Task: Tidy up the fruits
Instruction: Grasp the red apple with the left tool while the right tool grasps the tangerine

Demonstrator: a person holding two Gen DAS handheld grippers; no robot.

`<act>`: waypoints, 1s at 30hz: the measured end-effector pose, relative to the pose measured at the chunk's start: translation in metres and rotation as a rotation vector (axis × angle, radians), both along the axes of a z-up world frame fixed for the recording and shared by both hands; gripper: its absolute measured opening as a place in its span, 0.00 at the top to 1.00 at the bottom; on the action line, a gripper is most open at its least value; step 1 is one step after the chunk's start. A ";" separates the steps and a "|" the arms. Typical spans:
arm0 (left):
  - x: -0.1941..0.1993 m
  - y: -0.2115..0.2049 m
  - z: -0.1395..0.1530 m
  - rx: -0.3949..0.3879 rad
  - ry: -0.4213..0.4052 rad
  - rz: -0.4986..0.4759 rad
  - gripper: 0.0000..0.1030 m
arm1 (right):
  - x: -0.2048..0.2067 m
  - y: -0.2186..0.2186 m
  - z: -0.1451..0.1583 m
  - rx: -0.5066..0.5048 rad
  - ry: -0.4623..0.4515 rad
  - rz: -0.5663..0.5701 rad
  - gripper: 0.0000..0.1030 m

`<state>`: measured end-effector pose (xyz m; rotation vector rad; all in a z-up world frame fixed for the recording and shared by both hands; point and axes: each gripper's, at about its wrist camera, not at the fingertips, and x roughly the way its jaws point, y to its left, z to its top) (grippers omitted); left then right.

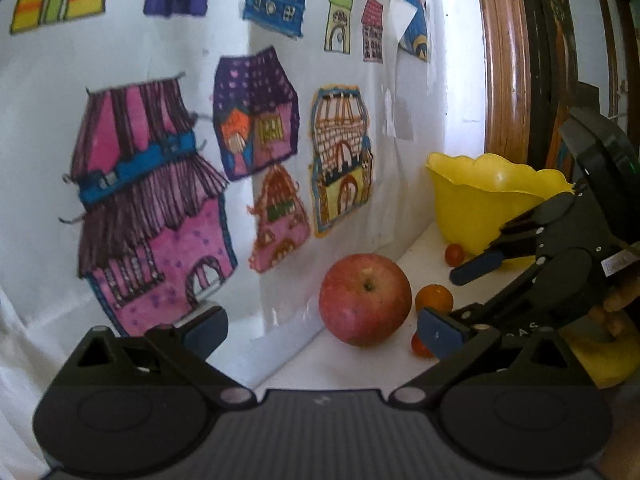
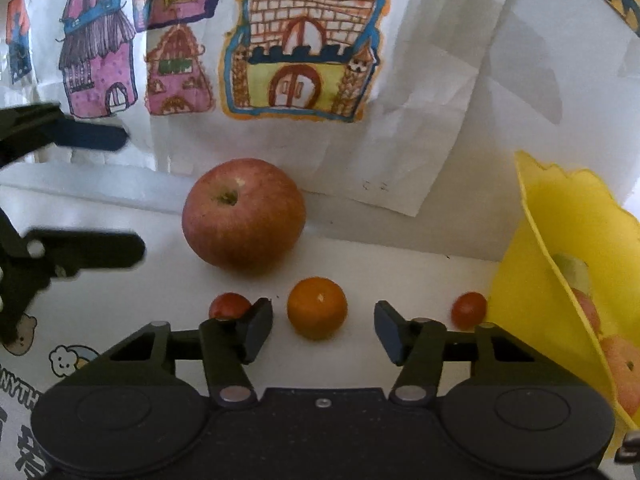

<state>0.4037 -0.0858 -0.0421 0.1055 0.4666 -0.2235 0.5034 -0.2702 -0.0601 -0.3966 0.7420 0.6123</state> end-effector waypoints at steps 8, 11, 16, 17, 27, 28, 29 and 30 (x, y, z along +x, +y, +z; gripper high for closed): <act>0.011 -0.010 -0.009 -0.030 0.037 0.002 0.00 | -0.013 -0.008 0.014 -0.007 -0.007 0.001 0.67; 0.018 -0.014 -0.012 -0.042 0.056 0.034 0.01 | -0.030 -0.020 0.032 0.007 -0.041 -0.020 0.67; 0.034 -0.032 -0.017 -0.061 0.101 0.071 0.02 | -0.059 -0.044 0.056 0.006 -0.081 -0.045 0.67; 0.037 -0.035 -0.018 -0.064 0.105 0.082 0.02 | -0.066 -0.049 0.060 0.005 -0.087 -0.050 0.67; 0.067 -0.057 -0.019 -0.109 0.134 0.145 0.02 | -0.110 -0.081 0.071 0.019 -0.118 -0.075 0.67; 0.070 -0.059 -0.019 -0.109 0.143 0.147 0.02 | -0.113 -0.084 0.072 0.026 -0.116 -0.075 0.67; 0.074 -0.062 -0.021 -0.105 0.154 0.149 0.02 | -0.115 -0.081 0.071 0.030 -0.117 -0.074 0.67; 0.077 -0.064 -0.022 -0.104 0.161 0.149 0.05 | -0.117 -0.082 0.071 0.033 -0.119 -0.073 0.67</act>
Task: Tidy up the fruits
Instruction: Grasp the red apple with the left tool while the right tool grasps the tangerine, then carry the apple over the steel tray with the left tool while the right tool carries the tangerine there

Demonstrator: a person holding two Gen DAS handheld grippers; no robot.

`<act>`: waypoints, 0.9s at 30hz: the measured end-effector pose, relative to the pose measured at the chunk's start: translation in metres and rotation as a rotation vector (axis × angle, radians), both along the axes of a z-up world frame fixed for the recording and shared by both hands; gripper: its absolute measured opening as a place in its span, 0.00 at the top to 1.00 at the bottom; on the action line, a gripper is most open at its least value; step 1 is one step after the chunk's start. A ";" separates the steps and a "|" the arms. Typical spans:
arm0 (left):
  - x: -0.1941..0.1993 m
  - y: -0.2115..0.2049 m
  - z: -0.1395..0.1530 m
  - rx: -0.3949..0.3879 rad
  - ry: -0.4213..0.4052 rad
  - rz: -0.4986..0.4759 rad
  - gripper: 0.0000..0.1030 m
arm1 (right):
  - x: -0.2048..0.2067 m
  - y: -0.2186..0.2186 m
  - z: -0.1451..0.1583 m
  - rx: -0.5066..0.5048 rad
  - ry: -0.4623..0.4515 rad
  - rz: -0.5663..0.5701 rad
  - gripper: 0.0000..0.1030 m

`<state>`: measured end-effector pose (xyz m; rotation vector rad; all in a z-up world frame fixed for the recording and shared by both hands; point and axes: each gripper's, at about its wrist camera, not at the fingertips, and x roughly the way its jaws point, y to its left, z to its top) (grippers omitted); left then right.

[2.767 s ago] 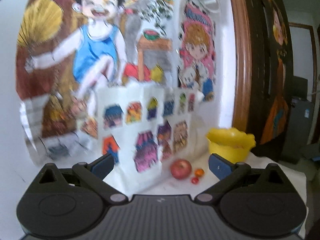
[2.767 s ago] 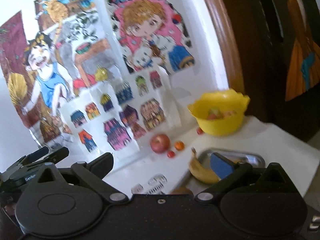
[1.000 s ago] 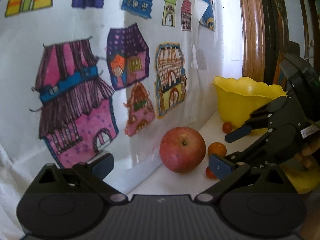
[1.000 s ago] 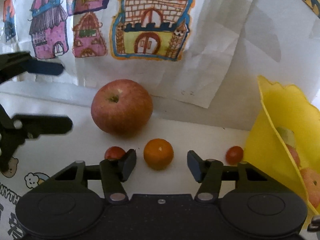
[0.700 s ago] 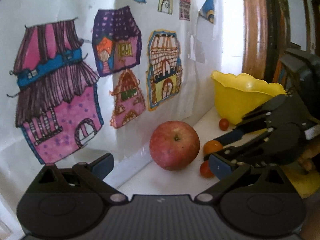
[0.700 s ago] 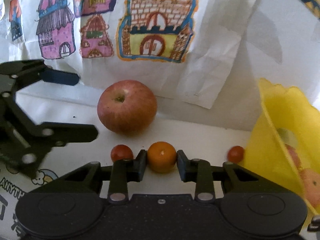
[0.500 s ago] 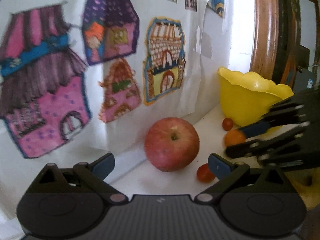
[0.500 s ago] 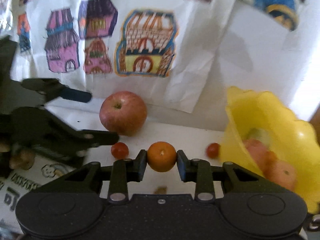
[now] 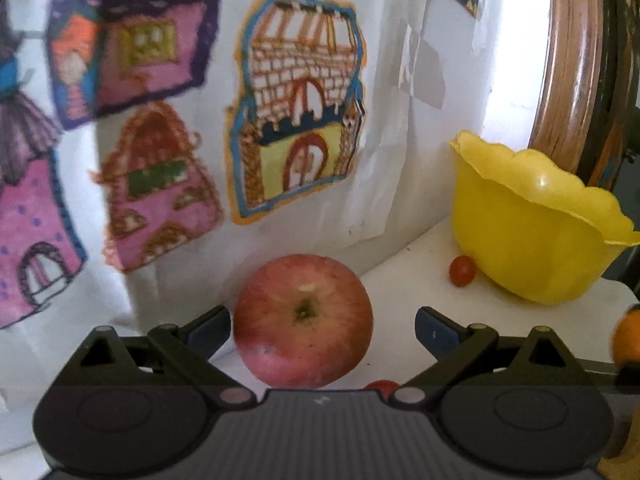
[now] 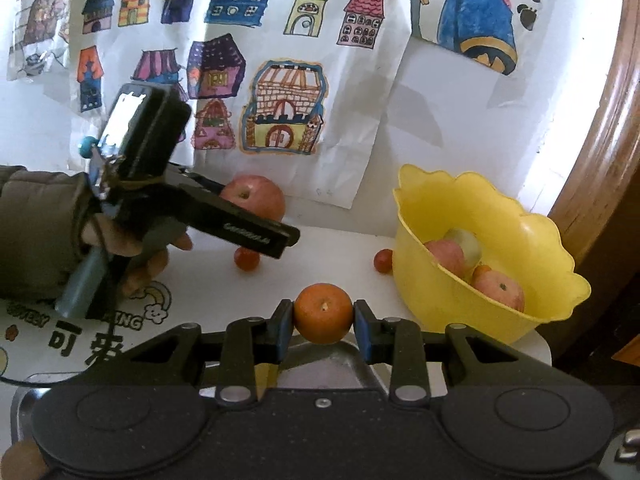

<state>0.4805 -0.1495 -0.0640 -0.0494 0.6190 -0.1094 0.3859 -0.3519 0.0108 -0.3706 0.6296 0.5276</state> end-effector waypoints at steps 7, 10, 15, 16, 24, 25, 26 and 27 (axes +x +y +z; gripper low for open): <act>0.008 -0.013 -0.005 0.013 -0.005 0.027 0.09 | -0.006 -0.002 -0.002 0.027 0.004 0.008 0.67; 0.007 -0.009 -0.006 0.014 0.016 0.056 0.28 | -0.006 -0.001 -0.002 0.032 0.008 0.013 0.67; 0.010 -0.004 -0.010 -0.033 0.025 0.060 0.28 | -0.006 -0.001 -0.002 0.038 0.007 0.017 0.67; 0.011 -0.005 -0.010 -0.035 0.025 0.060 0.28 | -0.006 -0.001 -0.003 0.038 0.007 0.015 0.67; 0.009 0.000 -0.015 -0.074 0.030 0.069 0.29 | -0.012 -0.004 -0.005 0.077 0.004 -0.006 0.67; 0.007 0.001 -0.015 -0.075 0.028 0.068 0.29 | -0.014 -0.004 -0.006 0.084 0.003 -0.011 0.67; 0.004 0.002 -0.014 -0.077 0.026 0.063 0.29 | -0.016 -0.004 -0.007 0.091 0.001 -0.016 0.67; 0.001 0.002 -0.014 -0.084 0.024 0.058 0.29 | -0.019 -0.004 -0.008 0.100 0.001 -0.021 0.67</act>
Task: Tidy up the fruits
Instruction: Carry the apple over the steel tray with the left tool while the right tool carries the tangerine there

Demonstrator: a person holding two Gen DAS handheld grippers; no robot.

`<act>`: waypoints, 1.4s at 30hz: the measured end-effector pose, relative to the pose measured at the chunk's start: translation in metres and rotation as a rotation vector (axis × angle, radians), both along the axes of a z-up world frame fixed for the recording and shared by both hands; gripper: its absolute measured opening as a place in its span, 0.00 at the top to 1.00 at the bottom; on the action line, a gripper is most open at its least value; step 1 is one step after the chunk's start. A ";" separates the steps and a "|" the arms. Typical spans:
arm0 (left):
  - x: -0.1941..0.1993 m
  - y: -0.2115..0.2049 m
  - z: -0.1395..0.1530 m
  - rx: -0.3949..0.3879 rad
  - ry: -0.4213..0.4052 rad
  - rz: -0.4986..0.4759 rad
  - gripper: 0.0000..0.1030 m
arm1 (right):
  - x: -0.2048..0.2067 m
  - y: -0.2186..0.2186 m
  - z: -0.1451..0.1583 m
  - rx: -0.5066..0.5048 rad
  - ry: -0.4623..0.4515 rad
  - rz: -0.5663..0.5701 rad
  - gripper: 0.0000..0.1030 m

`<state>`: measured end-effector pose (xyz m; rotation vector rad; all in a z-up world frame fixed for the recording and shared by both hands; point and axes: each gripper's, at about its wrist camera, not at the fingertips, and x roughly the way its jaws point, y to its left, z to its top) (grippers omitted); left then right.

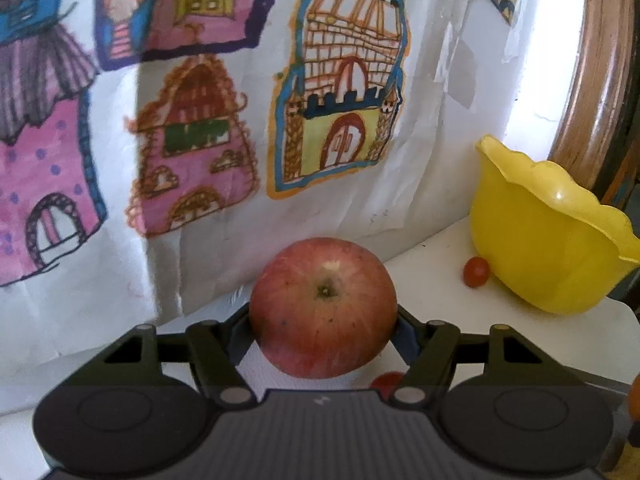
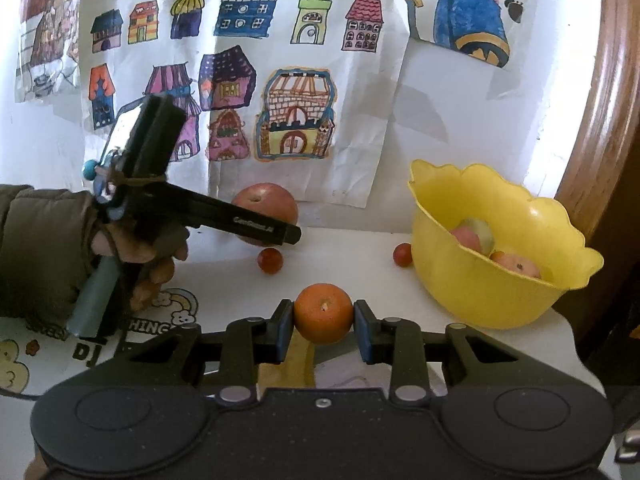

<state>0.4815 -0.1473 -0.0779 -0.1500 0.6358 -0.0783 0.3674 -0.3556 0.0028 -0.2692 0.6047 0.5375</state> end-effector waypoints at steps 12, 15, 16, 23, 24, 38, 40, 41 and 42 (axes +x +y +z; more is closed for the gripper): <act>-0.068 0.012 0.027 -0.063 -0.040 -0.069 0.29 | -0.049 0.005 0.002 0.043 -0.024 -0.027 0.67; -0.094 0.011 0.044 -0.065 -0.073 -0.098 0.29 | -0.067 0.002 0.011 0.052 -0.037 -0.036 0.67; -0.104 0.010 0.049 -0.069 -0.085 -0.105 0.29 | -0.073 0.001 0.015 0.053 -0.041 -0.038 0.67; -0.165 0.001 0.075 -0.082 -0.100 -0.189 0.29 | -0.121 -0.008 0.029 0.055 -0.051 -0.058 0.67; -0.172 -0.001 0.076 -0.083 -0.099 -0.202 0.29 | -0.128 -0.009 0.029 0.053 -0.050 -0.064 0.67; -0.242 -0.041 0.077 -0.066 -0.102 -0.392 0.29 | -0.186 -0.034 0.005 0.013 0.006 -0.154 0.67; -0.241 -0.047 0.074 -0.069 -0.096 -0.411 0.29 | -0.186 -0.037 0.002 0.017 0.014 -0.165 0.67; -0.240 -0.051 0.072 -0.069 -0.094 -0.417 0.29 | -0.186 -0.039 0.001 0.018 0.019 -0.167 0.67; -0.238 -0.054 0.070 -0.067 -0.094 -0.421 0.29 | -0.185 -0.040 0.000 0.016 0.020 -0.167 0.67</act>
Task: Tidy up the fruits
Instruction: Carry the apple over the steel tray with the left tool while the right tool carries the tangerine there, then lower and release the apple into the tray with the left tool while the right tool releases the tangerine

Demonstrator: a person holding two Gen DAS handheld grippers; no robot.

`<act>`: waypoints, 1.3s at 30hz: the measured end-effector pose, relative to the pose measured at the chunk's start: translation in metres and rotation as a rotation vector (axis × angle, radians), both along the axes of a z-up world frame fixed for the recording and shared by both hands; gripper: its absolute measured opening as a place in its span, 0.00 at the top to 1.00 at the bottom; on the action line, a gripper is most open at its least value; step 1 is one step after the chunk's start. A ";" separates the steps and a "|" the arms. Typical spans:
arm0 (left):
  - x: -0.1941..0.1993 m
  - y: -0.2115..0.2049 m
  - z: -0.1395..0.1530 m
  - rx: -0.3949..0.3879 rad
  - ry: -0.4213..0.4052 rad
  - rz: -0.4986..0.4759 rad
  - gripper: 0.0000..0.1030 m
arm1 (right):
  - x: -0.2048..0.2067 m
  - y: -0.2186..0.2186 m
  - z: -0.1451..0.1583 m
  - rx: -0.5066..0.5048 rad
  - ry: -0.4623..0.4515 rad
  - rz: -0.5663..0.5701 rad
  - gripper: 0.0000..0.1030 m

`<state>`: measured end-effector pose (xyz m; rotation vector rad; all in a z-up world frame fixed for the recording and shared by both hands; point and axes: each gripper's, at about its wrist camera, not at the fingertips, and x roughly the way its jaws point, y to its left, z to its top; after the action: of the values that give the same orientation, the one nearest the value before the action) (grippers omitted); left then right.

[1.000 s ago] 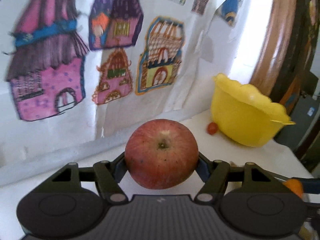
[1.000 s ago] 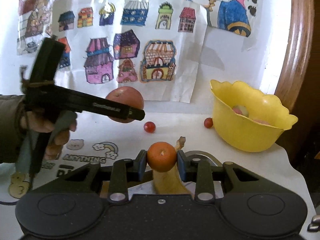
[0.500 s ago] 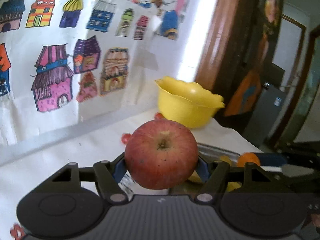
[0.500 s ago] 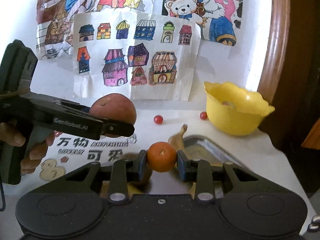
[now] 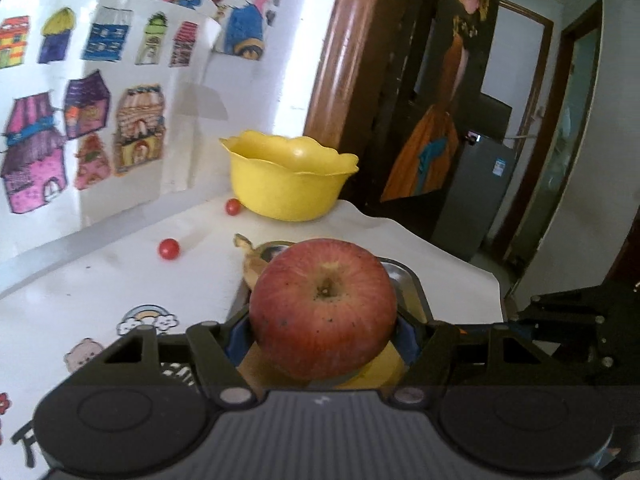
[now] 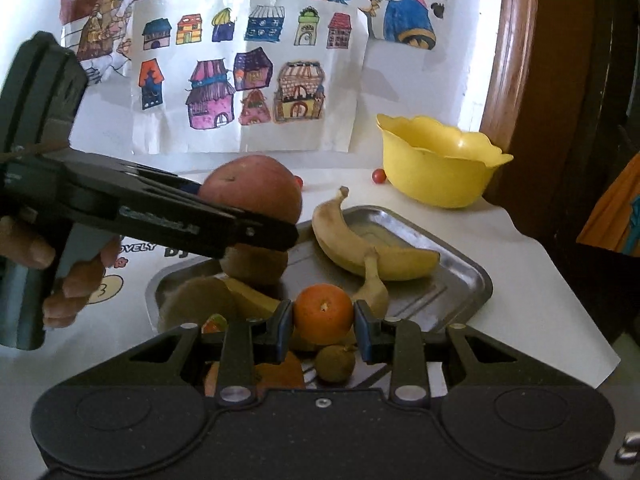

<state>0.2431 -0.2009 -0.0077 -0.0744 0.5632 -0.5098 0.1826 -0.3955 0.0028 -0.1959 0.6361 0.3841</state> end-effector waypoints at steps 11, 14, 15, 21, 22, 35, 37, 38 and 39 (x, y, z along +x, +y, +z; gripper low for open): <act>0.023 -0.026 -0.021 0.048 0.031 -0.051 0.29 | 0.026 -0.015 -0.011 -0.047 0.011 -0.082 0.67; 0.026 -0.032 -0.023 0.069 0.029 -0.059 0.29 | 0.031 -0.016 -0.016 -0.048 0.016 -0.092 0.67; 0.027 -0.033 -0.023 0.070 0.032 -0.060 0.29 | 0.033 -0.017 -0.017 -0.047 0.018 -0.097 0.67; 0.035 -0.042 -0.025 0.113 0.046 -0.061 0.29 | 0.039 -0.018 -0.024 -0.045 0.032 -0.114 0.67; 0.036 -0.044 -0.026 0.123 0.047 -0.064 0.29 | 0.040 -0.018 -0.025 -0.046 0.033 -0.114 0.67; 0.042 -0.053 -0.029 0.176 0.054 -0.071 0.29 | 0.045 -0.017 -0.032 -0.044 0.036 -0.118 0.64; 0.042 -0.054 -0.029 0.180 0.052 -0.074 0.28 | 0.043 -0.018 -0.032 -0.045 0.027 -0.124 0.58; 0.042 -0.054 -0.029 0.180 0.052 -0.077 0.28 | 0.041 -0.019 -0.031 -0.044 0.024 -0.130 0.56; 0.041 -0.053 -0.029 0.176 0.052 -0.083 0.28 | 0.040 -0.020 -0.030 -0.040 0.019 -0.137 0.52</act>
<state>0.2845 -0.2539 -0.0366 0.1033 0.6619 -0.5378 0.2222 -0.4159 -0.0269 -0.1858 0.6727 0.2413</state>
